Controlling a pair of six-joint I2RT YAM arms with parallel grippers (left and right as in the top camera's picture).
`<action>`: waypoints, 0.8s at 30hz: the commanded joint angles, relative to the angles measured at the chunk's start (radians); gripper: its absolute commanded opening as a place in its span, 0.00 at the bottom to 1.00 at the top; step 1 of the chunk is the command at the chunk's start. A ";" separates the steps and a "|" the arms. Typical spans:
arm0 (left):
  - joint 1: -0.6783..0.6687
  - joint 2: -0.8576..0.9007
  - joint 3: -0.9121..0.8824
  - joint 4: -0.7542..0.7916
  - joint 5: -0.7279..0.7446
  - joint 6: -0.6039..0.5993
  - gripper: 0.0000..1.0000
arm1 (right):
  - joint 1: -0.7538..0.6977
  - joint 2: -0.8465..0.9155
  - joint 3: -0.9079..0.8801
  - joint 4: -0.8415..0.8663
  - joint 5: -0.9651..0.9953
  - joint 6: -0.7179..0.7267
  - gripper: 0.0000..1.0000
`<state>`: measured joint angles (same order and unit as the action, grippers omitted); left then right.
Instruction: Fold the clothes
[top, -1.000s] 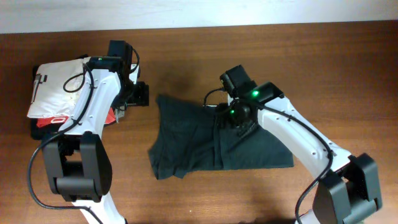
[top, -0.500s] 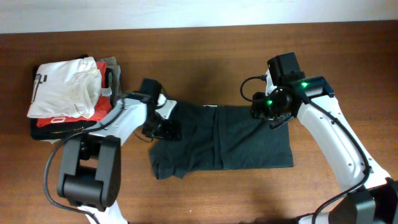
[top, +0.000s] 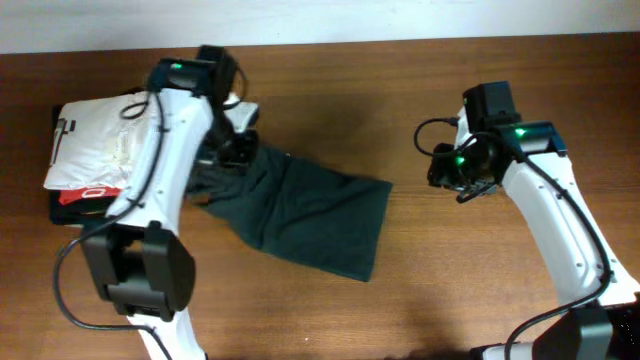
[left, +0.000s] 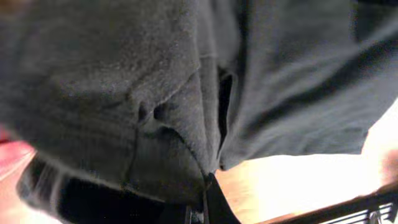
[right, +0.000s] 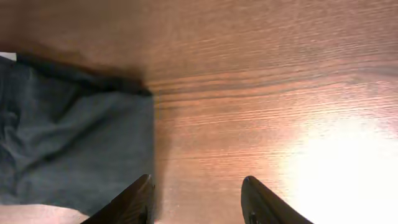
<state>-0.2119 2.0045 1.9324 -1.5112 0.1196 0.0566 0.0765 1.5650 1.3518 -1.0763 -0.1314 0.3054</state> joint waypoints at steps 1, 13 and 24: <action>-0.143 -0.007 -0.019 0.051 -0.009 -0.005 0.00 | -0.029 -0.023 0.009 -0.013 0.008 -0.011 0.50; -0.592 0.041 -0.084 0.143 -0.050 -0.125 0.51 | -0.033 -0.023 0.009 -0.013 0.013 0.002 0.61; -0.388 0.044 -0.235 0.261 0.060 -0.075 0.15 | -0.033 -0.023 0.009 -0.034 0.013 0.002 0.61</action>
<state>-0.5850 2.0430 1.7870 -1.2583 -0.0051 -0.0765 0.0521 1.5639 1.3518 -1.1061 -0.1314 0.3065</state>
